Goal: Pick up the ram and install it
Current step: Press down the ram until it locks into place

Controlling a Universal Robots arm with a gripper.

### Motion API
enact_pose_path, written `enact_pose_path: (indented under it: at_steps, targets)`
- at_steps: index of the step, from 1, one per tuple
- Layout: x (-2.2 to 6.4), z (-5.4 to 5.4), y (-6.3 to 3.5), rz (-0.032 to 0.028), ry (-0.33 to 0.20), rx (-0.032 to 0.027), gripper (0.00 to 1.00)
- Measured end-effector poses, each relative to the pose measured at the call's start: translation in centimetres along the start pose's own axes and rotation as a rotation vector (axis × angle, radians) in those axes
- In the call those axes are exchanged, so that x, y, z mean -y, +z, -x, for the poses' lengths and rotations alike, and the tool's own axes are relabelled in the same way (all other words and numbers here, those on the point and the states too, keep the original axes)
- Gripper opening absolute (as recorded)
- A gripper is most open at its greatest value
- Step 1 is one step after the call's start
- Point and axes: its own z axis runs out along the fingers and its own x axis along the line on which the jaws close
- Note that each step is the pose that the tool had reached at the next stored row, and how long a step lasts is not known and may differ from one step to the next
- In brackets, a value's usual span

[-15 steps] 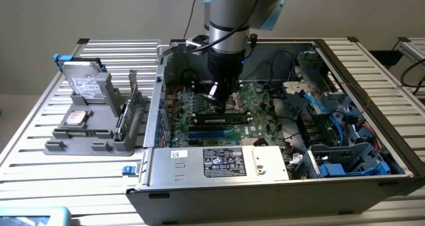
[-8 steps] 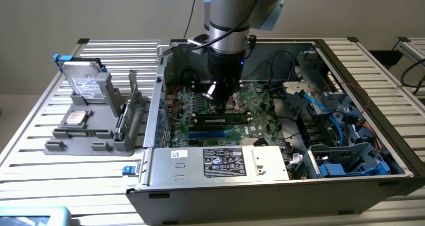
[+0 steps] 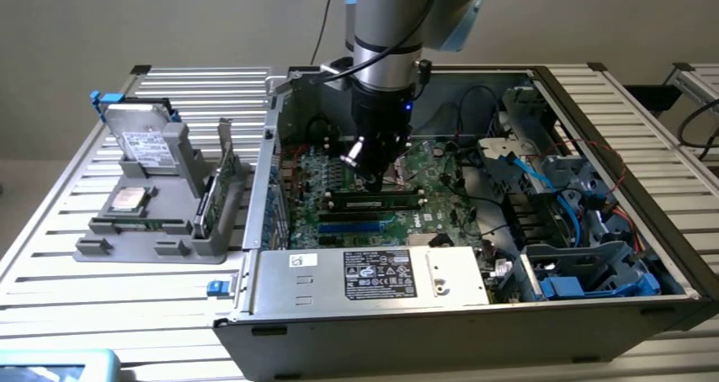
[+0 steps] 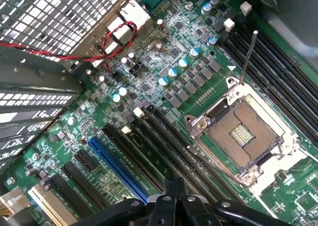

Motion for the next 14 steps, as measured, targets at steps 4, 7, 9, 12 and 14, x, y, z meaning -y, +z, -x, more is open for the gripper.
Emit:
enact_pose_path:
  at_steps: [4, 7, 9, 12, 14]
  targets:
    - [0.0, 0.0, -0.01, 0.0016, 0.052, 0.0, 0.11]
    - [0.0, 0.0, 0.0, 0.004, 0.091, -0.0008, 0.11]
    - [0.0, 0.0, 0.0, 0.006, 0.12, -0.002, 0.11]
    - [0.0, 0.0, 0.0, 0.009, 0.16, -0.0038, 0.11]
    - [0.0, 0.0, 0.0, 0.0111, 0.188, -0.0049, 0.11]
